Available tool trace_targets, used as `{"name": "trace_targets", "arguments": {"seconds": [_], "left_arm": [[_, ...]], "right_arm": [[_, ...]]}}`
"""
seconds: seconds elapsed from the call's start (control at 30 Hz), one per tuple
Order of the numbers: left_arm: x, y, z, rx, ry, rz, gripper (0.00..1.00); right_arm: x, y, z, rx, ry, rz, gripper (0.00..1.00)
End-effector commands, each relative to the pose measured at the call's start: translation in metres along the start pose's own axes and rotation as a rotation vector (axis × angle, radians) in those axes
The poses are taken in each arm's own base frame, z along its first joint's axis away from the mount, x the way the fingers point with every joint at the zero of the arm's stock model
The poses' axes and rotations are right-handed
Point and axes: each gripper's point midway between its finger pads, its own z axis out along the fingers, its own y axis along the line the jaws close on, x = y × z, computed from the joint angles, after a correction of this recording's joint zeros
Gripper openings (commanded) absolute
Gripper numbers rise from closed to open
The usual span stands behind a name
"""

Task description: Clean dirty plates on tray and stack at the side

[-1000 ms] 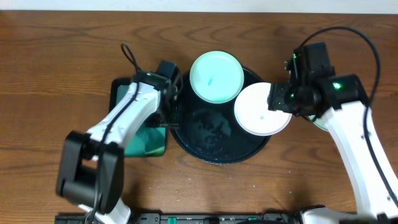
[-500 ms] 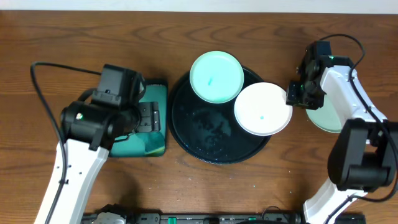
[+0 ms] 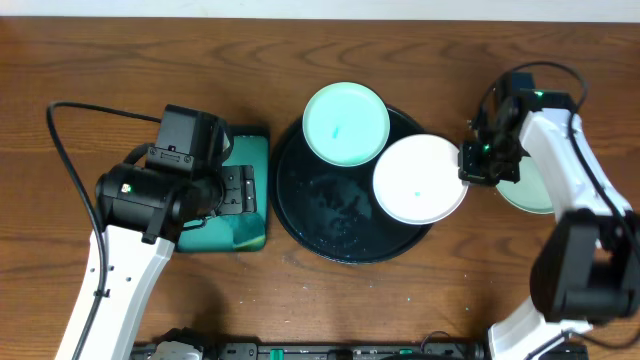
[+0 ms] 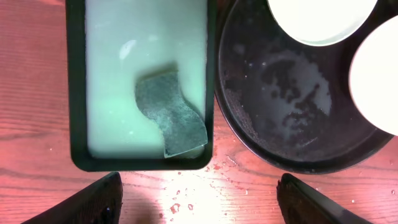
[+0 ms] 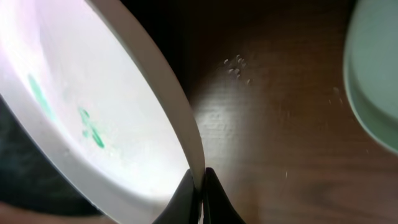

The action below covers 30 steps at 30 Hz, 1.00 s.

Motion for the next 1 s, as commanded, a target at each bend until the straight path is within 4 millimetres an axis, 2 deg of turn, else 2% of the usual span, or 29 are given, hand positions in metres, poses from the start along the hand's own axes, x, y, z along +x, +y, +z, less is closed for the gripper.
{"name": "trace_targets", "arguments": {"seconds": [0.0,0.03,0.07,0.2,0.33,0.4,0.5,0.63,0.7,0.8,0.97], "left_arm": [[-0.003,0.021,-0.004,-0.117,-0.024,-0.072,0.80],[-0.003,0.027,-0.005,-0.148,-0.026,-0.091,0.80],[-0.001,0.036,-0.006,-0.199,-0.029,-0.128,0.80],[0.004,0.054,-0.011,-0.302,-0.039,-0.222,0.80],[0.002,0.063,-0.012,-0.332,-0.052,-0.272,0.80],[0.002,0.068,-0.012,-0.342,-0.047,-0.293,0.80],[0.006,0.073,-0.004,-0.313,-0.005,-0.336,0.80],[0.009,0.062,0.021,-0.186,0.089,-0.322,0.80],[0.014,0.060,0.042,-0.139,0.166,-0.351,0.79],[0.018,0.051,0.072,-0.065,0.260,-0.345,0.71],[0.036,0.058,0.122,-0.114,0.421,-0.396,0.58]], "right_arm": [[0.020,0.044,-0.011,-0.046,0.003,-0.132,0.01],[0.023,0.050,-0.008,-0.044,0.014,-0.142,0.01],[0.032,0.062,0.002,-0.039,0.036,-0.146,0.01],[0.052,0.088,0.043,-0.023,0.059,-0.100,0.01],[0.060,0.090,0.072,0.014,0.032,-0.019,0.01],[0.060,0.089,0.077,0.011,0.024,-0.010,0.01],[0.047,0.082,0.076,0.023,-0.023,0.006,0.13],[0.034,0.081,0.069,-0.017,-0.052,-0.024,0.18],[0.029,0.084,0.063,-0.061,-0.053,-0.085,0.21],[0.025,0.084,0.056,-0.073,-0.058,-0.139,0.22],[0.025,0.084,0.053,-0.071,-0.054,-0.166,0.21]]}}
